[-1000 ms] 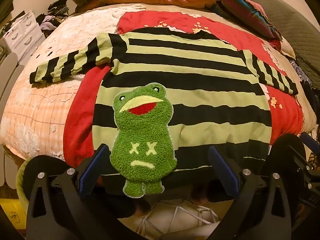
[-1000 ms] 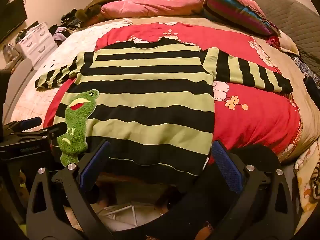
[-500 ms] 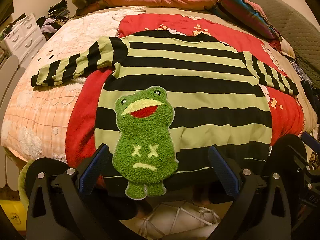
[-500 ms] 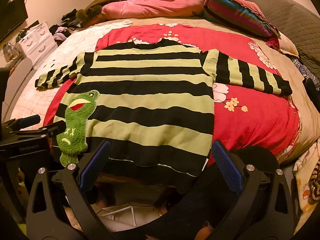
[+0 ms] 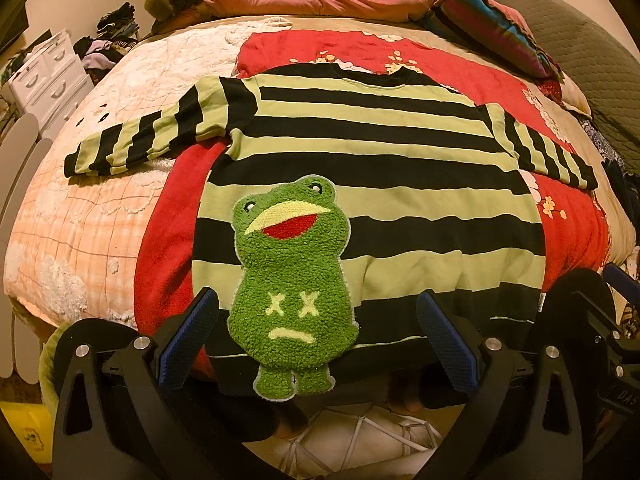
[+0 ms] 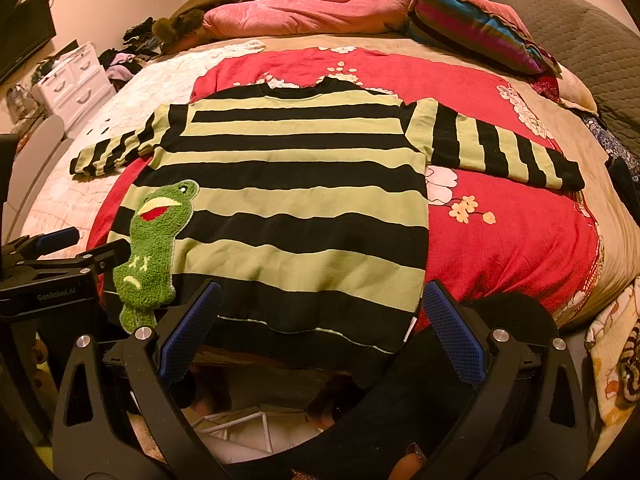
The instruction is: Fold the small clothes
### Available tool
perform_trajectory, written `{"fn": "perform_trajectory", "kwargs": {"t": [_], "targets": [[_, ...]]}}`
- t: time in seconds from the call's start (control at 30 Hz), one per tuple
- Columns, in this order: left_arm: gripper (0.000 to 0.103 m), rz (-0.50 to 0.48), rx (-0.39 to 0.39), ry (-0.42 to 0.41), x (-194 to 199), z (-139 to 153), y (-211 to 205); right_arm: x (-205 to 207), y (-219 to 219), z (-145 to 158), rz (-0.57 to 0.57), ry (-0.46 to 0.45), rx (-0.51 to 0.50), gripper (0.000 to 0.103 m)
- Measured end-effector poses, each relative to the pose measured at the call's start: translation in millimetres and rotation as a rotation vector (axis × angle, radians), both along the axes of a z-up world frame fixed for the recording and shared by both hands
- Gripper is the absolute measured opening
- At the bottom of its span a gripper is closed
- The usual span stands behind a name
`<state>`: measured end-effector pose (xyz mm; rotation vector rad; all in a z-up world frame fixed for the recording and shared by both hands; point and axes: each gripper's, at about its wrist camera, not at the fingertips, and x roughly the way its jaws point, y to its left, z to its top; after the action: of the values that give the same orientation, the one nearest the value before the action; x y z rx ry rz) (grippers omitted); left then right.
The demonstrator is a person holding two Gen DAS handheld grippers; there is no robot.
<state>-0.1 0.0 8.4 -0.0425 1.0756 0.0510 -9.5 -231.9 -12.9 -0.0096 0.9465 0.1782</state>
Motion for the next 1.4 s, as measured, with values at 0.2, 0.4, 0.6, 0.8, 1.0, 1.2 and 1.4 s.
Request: {"fn": "perform_trajectory", "kwargs": {"t": [0.2,0.4,0.6,0.8,1.0,1.2,1.4], "targets": [[0.099,0.0,0.0,-0.003,-0.2,0.7,0.8,-0.1,-0.4,0.0,0.0,0.0,-0.001,0.095],[0.099,0.001,-0.001,-0.001,-0.3,1.1,1.4,-0.3,-0.2,-0.4,-0.001,0.0,-0.001,0.095],[0.099,0.001,0.001,-0.002,-0.4,1.5,1.4,0.2,-0.1,-0.7,0.001,0.001,0.0,0.095],[0.099,0.0,0.002,-0.002,-0.6,1.4,1.1,0.4,0.1,-0.4,-0.001,-0.002,0.0,0.095],[0.099,0.0,0.002,-0.001,-0.6,1.3,0.8,1.0,0.1,-0.7,0.001,0.0,0.001,0.095],[0.099,-0.001,0.007,0.004,1.2,-2.1,0.3,2.6,-0.4,-0.7,-0.003,-0.004,0.003,0.095],[0.099,0.014,0.008,0.012,10.6,-5.6,5.3,12.8,-1.0,2.6,-0.005,-0.026,0.0,0.095]]}}
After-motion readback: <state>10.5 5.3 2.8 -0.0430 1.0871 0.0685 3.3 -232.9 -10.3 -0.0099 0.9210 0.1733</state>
